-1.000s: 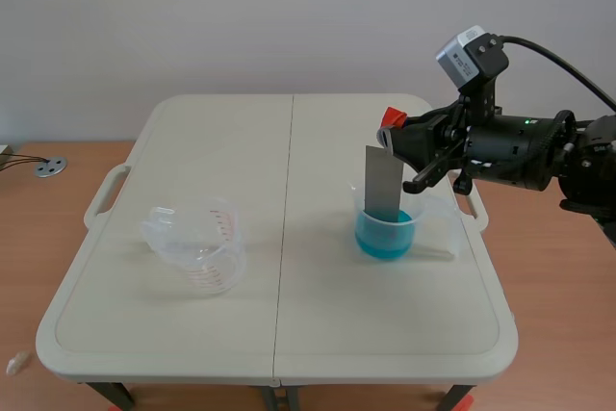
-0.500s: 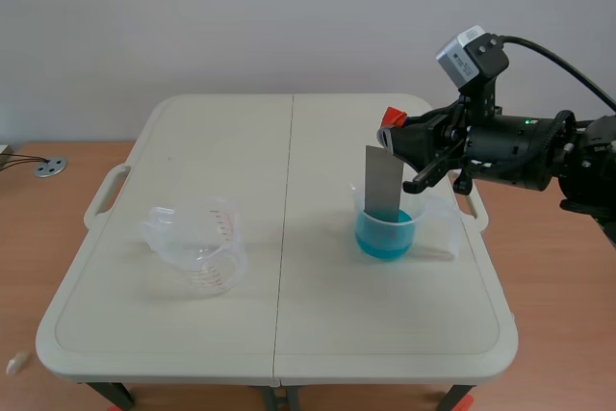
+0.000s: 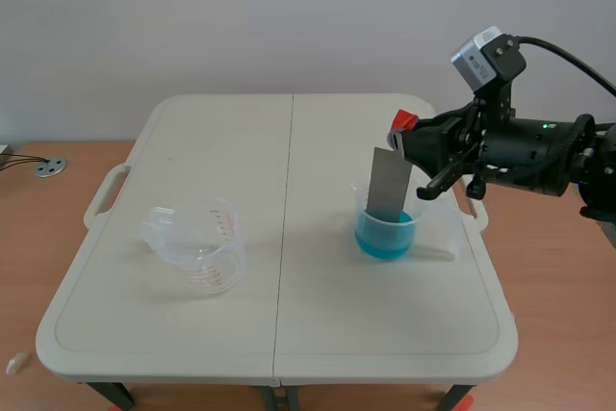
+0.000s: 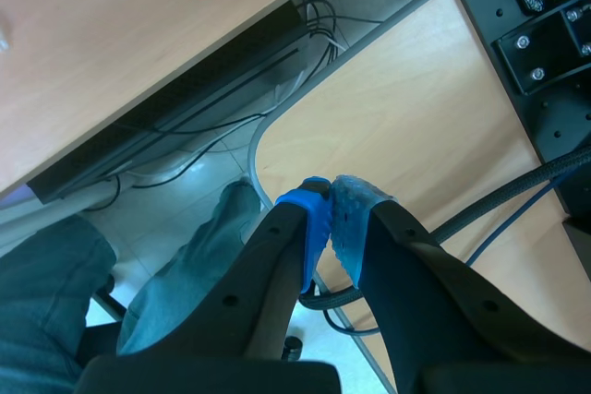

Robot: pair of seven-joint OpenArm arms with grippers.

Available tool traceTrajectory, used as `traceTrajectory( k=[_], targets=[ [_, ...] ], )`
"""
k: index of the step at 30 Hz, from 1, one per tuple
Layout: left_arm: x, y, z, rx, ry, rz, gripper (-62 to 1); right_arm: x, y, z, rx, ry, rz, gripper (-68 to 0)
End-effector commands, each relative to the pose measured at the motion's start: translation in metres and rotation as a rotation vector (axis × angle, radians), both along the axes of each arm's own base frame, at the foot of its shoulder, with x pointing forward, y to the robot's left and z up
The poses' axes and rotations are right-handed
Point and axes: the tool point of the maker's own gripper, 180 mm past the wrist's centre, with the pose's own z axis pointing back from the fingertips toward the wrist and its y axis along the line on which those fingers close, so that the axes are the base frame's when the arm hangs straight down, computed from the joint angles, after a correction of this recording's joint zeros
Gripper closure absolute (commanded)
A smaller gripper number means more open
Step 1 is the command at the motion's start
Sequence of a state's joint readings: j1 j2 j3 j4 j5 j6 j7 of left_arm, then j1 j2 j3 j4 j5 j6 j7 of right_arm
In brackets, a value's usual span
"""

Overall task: Hold the metal plate by the orange handle, dip it into the blue solution, take it out and point at it, then put the plate back in the beaker on the left.
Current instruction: 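Hold the plate still in the solution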

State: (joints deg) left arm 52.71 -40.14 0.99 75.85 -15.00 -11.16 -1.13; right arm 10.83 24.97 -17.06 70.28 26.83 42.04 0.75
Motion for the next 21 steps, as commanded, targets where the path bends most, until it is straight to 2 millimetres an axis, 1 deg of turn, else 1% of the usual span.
traceTrajectory(
  k=[1, 5, 10, 21],
  targets=[
    [0.002, -0.006, 0.003, -0.019, -0.012, 0.004, -1.8, 0.002, 0.005, 0.026, 0.033, -0.069, 0.026, -1.3],
    [0.002, -0.006, 0.003, -0.019, -0.012, 0.004, -1.8, -0.001, 0.005, 0.038, 0.036, -0.103, 0.033, -1.3],
    [0.002, -0.006, 0.003, -0.018, -0.012, 0.003, -1.8, -0.002, 0.0, 0.055, 0.046, -0.147, 0.026, -1.3],
    [0.002, -0.005, 0.003, -0.017, -0.014, 0.004, -1.8, -0.001, -0.004, 0.092, 0.06, -0.243, 0.023, -1.3]
  ],
)
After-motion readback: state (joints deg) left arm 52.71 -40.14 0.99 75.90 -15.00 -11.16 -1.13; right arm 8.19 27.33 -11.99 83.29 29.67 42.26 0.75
